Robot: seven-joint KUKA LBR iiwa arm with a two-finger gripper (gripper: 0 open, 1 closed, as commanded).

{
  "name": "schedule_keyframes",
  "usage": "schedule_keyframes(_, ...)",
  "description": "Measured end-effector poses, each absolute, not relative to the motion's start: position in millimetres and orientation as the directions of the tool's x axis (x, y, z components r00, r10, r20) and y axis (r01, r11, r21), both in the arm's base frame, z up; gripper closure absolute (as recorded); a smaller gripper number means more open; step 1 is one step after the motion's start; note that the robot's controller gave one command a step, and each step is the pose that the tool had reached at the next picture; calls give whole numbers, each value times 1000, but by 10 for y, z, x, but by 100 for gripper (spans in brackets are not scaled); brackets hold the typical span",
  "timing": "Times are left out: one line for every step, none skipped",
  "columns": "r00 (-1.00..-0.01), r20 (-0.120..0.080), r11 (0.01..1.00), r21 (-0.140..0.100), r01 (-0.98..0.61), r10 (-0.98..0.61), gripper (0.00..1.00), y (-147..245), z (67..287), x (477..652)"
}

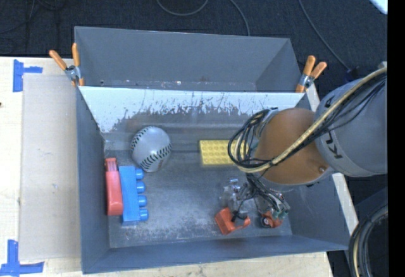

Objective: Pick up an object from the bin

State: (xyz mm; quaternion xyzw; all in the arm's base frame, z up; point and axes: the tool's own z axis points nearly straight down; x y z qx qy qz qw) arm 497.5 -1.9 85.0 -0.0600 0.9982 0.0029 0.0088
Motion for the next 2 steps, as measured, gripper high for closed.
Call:
schedule_keyframes(-997, -9, 997, 5, -82, -82, 0, -106, 1542, 5001)
schedule_keyframes(-997, -25, 998, 5, -68, -68, 0, -128, 1904, 5075)
